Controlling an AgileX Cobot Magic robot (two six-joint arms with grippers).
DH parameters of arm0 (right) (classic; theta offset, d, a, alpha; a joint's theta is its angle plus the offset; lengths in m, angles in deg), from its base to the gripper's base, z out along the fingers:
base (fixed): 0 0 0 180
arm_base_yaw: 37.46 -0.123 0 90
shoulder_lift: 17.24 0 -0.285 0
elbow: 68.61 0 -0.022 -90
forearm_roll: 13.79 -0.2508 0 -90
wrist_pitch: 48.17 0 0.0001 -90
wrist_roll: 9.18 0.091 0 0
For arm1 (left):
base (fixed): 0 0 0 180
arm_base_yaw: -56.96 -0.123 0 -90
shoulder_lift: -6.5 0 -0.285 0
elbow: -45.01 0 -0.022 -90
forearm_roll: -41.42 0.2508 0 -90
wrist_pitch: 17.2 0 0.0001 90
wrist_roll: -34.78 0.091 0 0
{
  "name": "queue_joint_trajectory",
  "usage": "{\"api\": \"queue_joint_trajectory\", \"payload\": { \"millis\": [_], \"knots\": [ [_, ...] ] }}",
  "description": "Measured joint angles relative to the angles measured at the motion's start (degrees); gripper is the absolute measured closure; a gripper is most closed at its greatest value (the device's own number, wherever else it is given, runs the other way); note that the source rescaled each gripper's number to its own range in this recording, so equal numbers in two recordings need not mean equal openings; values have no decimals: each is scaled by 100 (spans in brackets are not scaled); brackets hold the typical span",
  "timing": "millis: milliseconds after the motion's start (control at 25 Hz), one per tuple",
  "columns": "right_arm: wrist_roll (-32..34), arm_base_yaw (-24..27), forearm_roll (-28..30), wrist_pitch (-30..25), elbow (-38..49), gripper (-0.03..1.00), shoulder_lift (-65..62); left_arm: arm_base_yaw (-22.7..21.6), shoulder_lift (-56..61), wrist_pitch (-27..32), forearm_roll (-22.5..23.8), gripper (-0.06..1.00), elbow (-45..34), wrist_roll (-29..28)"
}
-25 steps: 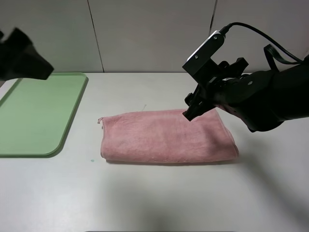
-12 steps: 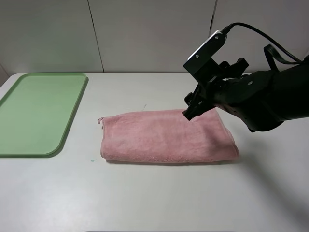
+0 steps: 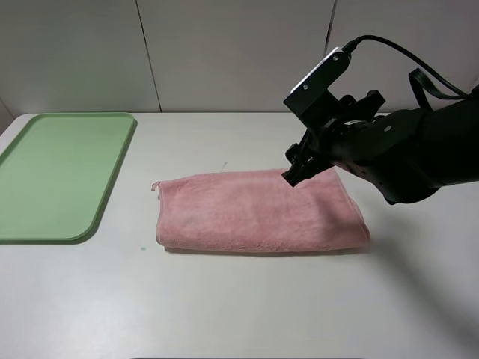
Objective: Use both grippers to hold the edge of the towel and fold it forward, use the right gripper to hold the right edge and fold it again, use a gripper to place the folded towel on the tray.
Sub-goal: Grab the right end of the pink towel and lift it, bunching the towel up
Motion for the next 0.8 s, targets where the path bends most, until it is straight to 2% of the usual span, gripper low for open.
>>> {"api": "queue_joint_trajectory", "payload": {
  "millis": [120, 240, 440, 800],
  "knots": [
    [13, 0, 0, -27, 0, 8, 0, 0, 122, -174, -55, -4, -526, 14],
    [25, 0, 0, -59, 0, -1, 0, 0, 123, -396, -103, -4, -696, 74],
    [142, 0, 6, -70, 0, -3, 0, 0, 123, -624, -121, -4, -838, 376],
    [193, 0, 6, -36, 0, -3, 0, 0, 123, -717, -121, -4, -897, 420]
  ]
}}
